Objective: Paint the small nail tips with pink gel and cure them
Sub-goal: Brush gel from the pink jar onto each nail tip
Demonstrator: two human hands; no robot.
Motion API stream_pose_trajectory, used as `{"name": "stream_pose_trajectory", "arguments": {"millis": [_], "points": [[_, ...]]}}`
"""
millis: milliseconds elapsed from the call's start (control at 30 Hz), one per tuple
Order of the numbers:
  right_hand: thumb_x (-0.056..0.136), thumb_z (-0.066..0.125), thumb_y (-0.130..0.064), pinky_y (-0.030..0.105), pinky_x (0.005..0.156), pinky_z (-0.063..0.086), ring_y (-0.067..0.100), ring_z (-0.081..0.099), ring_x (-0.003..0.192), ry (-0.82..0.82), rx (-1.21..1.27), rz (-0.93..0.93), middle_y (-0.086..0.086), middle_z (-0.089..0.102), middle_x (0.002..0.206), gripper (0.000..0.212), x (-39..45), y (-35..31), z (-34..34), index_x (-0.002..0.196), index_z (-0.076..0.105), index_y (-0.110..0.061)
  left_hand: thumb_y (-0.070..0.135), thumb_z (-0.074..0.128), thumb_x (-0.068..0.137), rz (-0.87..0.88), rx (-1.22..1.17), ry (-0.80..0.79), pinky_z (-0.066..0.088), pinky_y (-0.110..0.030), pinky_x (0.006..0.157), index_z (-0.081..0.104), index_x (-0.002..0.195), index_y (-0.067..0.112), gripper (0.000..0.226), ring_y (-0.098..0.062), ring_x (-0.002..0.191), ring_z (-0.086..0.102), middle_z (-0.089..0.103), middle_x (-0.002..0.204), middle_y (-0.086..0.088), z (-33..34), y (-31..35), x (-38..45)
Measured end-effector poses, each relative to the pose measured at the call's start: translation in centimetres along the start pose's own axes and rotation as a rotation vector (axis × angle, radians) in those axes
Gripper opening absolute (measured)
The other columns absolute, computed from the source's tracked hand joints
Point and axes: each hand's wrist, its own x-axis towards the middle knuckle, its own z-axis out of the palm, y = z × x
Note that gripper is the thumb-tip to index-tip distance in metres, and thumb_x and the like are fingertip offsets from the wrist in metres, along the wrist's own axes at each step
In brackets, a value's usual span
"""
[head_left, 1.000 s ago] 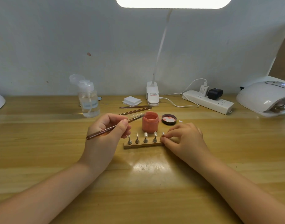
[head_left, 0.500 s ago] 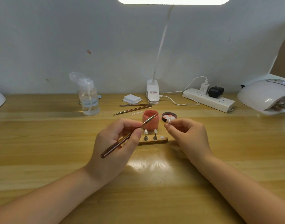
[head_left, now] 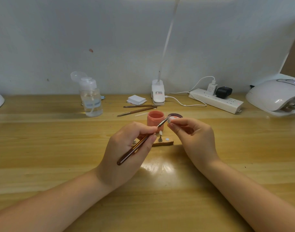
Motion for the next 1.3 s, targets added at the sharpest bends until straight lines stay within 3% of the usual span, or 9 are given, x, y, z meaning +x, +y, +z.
{"name": "stream_pose_trajectory", "arguments": {"millis": [167,333,533,767,967,1100,1300], "points": [[0.079,0.075,-0.011,0.028,0.079,0.056,0.005,0.068,0.083,0.008,-0.016,-0.035,-0.009,0.072,0.086,0.018,-0.05,0.05,0.05,0.091,0.073,-0.023,0.006,0.067,0.085,0.026,0.028,-0.019,0.049,-0.018,0.082,0.070,0.101,0.006,0.016,-0.004,0.094,0.064,0.069,0.096,0.003,0.09,-0.04,0.02],[0.078,0.076,-0.011,0.032,0.080,0.056,0.008,0.068,0.084,0.020,-0.034,-0.039,-0.006,0.072,0.086,0.016,-0.02,0.29,0.11,0.090,0.074,-0.022,0.016,0.061,0.087,-0.020,-0.036,-0.018,0.052,-0.030,0.071,0.068,0.093,0.005,0.015,-0.013,0.083,0.064,0.067,0.086,-0.001,-0.06,0.01,-0.28],[0.079,0.076,-0.013,0.031,0.081,0.056,0.006,0.068,0.085,0.011,-0.017,-0.025,-0.007,0.072,0.088,0.016,-0.01,0.37,0.09,0.091,0.074,-0.023,0.018,0.061,0.089,-0.051,-0.029,0.002,0.049,-0.018,0.076,0.067,0.100,0.011,0.014,-0.007,0.088,0.064,0.067,0.093,0.005,0.02,0.13,-0.18],[0.078,0.077,-0.013,0.037,0.081,0.056,0.010,0.069,0.085,0.011,-0.023,-0.022,-0.004,0.073,0.087,0.015,0.01,0.50,0.15,0.089,0.074,-0.024,0.021,0.056,0.088,-0.093,-0.118,-0.009,0.052,-0.037,0.070,0.066,0.093,0.005,0.020,-0.019,0.081,0.064,0.066,0.084,-0.003,-0.36,-0.08,-0.48],[0.078,0.077,-0.014,0.036,0.081,0.057,0.008,0.069,0.085,0.010,-0.033,-0.035,-0.004,0.073,0.088,0.015,-0.01,0.50,0.09,0.092,0.075,-0.021,0.023,0.057,0.089,-0.098,-0.080,-0.016,0.050,-0.025,0.073,0.068,0.098,0.008,0.020,-0.013,0.084,0.064,0.067,0.088,0.003,-0.19,0.15,-0.25],[0.079,0.076,-0.013,0.036,0.083,0.056,0.008,0.069,0.086,0.014,-0.009,-0.018,-0.005,0.073,0.087,0.015,0.05,0.58,0.10,0.090,0.074,-0.023,0.023,0.055,0.087,-0.107,-0.117,-0.025,0.049,-0.026,0.068,0.066,0.091,0.010,0.017,-0.013,0.077,0.062,0.066,0.081,0.001,-0.34,0.13,-0.49],[0.079,0.076,-0.014,0.034,0.078,0.056,0.007,0.068,0.083,0.001,-0.041,-0.079,-0.014,0.072,0.083,0.017,0.00,0.49,0.17,0.089,0.074,-0.027,0.030,0.057,0.089,-0.147,-0.083,0.006,0.052,-0.026,0.075,0.067,0.102,0.012,0.024,-0.014,0.086,0.066,0.069,0.091,0.004,-0.14,0.35,-0.34]]}}
